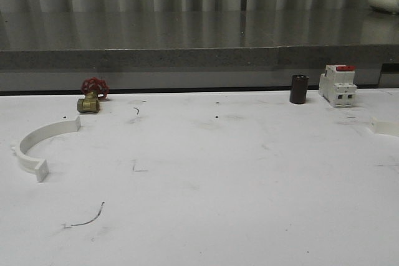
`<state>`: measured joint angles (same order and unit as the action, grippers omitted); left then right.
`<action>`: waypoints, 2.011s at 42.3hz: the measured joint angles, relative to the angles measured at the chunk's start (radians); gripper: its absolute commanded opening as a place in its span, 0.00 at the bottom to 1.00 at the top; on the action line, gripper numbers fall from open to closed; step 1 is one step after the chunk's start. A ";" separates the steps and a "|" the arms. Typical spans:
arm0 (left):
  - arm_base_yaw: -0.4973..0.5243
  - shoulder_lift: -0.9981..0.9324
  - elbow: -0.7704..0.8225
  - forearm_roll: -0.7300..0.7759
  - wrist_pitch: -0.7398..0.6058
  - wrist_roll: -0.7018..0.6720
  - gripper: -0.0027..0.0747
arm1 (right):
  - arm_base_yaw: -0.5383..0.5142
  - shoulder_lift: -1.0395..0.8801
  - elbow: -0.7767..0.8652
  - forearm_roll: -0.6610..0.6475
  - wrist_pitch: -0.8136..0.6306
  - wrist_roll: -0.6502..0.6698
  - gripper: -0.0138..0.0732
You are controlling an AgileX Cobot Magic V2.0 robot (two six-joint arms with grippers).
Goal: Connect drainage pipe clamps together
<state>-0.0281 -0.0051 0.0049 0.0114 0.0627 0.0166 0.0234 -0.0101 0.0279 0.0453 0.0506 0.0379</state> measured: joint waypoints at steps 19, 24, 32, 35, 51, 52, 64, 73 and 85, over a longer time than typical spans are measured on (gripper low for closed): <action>0.000 0.000 0.000 0.000 0.000 0.000 0.01 | 0.000 0.000 0.000 0.000 0.000 0.000 0.02; 0.000 0.000 0.000 0.000 0.000 0.000 0.01 | 0.000 0.000 0.000 0.000 0.000 0.000 0.02; 0.000 0.000 0.000 -0.001 -0.026 0.000 0.01 | 0.000 0.000 0.000 0.004 -0.037 0.000 0.02; 0.000 0.000 -0.002 -0.011 -0.071 0.000 0.01 | 0.000 0.000 -0.005 0.010 -0.037 0.000 0.02; 0.000 0.103 -0.420 -0.020 0.085 0.000 0.01 | 0.000 0.109 -0.419 0.014 0.232 -0.006 0.02; 0.000 0.131 -0.451 -0.020 0.113 0.000 0.01 | 0.000 0.132 -0.452 0.014 0.255 -0.008 0.02; 0.000 0.361 -0.576 -0.020 0.355 0.000 0.01 | 0.000 0.387 -0.582 0.014 0.458 -0.008 0.02; 0.000 0.504 -0.527 -0.020 0.448 0.000 0.01 | 0.000 0.522 -0.582 0.014 0.539 -0.010 0.02; 0.000 0.573 -0.510 -0.020 0.457 0.000 0.26 | 0.000 0.587 -0.582 0.014 0.588 -0.010 0.44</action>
<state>-0.0281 0.5679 -0.5047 -0.0088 0.5198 0.0166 0.0234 0.5770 -0.5541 0.0592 0.6388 0.0280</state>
